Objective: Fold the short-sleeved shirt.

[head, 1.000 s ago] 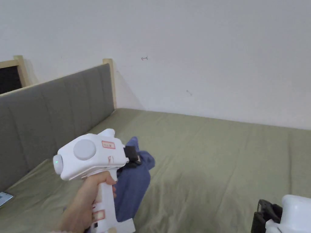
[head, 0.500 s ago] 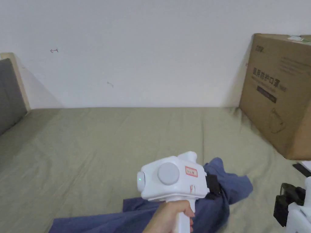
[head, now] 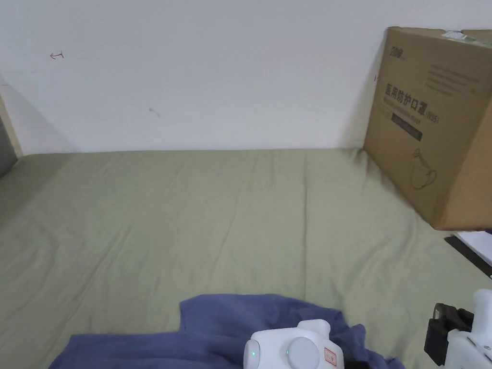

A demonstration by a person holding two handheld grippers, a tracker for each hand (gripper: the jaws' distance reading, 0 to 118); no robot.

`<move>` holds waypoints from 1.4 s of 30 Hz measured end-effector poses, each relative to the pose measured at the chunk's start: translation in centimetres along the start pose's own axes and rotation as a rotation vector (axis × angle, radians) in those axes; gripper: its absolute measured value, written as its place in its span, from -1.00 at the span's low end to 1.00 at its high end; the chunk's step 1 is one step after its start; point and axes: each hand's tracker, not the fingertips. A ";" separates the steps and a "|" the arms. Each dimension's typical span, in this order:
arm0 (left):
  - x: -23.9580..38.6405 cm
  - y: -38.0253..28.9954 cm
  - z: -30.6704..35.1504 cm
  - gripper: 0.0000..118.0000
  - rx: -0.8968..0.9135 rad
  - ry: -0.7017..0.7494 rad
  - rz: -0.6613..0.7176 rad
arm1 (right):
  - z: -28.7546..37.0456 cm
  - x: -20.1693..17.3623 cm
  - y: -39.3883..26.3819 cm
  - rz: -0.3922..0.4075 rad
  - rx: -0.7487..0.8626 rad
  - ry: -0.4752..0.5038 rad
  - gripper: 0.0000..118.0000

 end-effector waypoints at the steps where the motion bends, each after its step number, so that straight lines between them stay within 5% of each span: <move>1: 0.4 -0.3 1.1 0.94 0.026 0.023 -0.042 | 0.1 -0.2 0.1 -0.003 0.000 0.012 -1.00; 6: -1.1 -1.2 6.7 0.96 0.105 0.072 -0.165 | 0.5 -2.5 0.3 0.047 -0.002 0.052 -1.00; 7: -2.0 -1.5 8.4 0.80 0.110 0.087 -0.153 | 0.6 -3.0 0.2 0.060 -0.001 0.069 -1.00; 8: -2.9 -1.8 9.8 0.46 0.144 0.097 -0.129 | 0.8 -3.5 0.1 0.073 0.000 0.088 -1.00; 10: -5.1 -2.7 12.5 -0.78 0.235 0.146 -0.086 | 0.7 -4.6 -0.4 0.095 -0.003 0.125 -1.00; 11: -6.8 -3.2 13.2 -0.92 0.248 0.212 -0.071 | 0.6 -5.3 -0.7 0.103 -0.008 0.135 -1.00; 22: -22.3 -4.8 22.1 -1.00 0.335 0.483 0.232 | -1.2 -10.9 -2.5 0.119 -0.062 0.284 -1.00; 26: -26.5 -0.7 24.2 -0.65 0.387 0.470 0.251 | -2.6 -12.1 -3.1 0.175 -0.090 0.284 -1.00; 28: -29.2 1.7 24.3 0.30 0.379 0.465 0.323 | -3.4 -12.3 -3.4 0.169 -0.112 0.284 -1.00; 29: -30.1 2.8 24.1 0.46 0.358 0.463 0.343 | -3.7 -12.2 -3.5 0.165 -0.124 0.285 -1.00; 34: -34.0 5.4 20.0 0.48 0.210 0.416 0.417 | -5.4 -12.0 -4.3 0.171 -0.177 0.261 -1.00; 36: -33.6 4.4 17.4 0.30 0.106 0.415 0.420 | -5.8 -11.9 -4.5 0.169 -0.194 0.255 -1.00; 39: -32.5 2.5 15.4 -0.48 0.179 0.634 0.283 | -6.3 -11.6 -4.9 0.174 -0.224 0.251 -1.00; 40: -32.0 2.4 15.6 -0.95 0.182 0.593 0.308 | -6.5 -11.5 -5.1 0.178 -0.232 0.247 -1.00; 42: -32.0 2.0 14.9 -0.99 0.195 0.505 0.433 | -6.8 -11.2 -5.5 0.176 -0.251 0.243 -1.00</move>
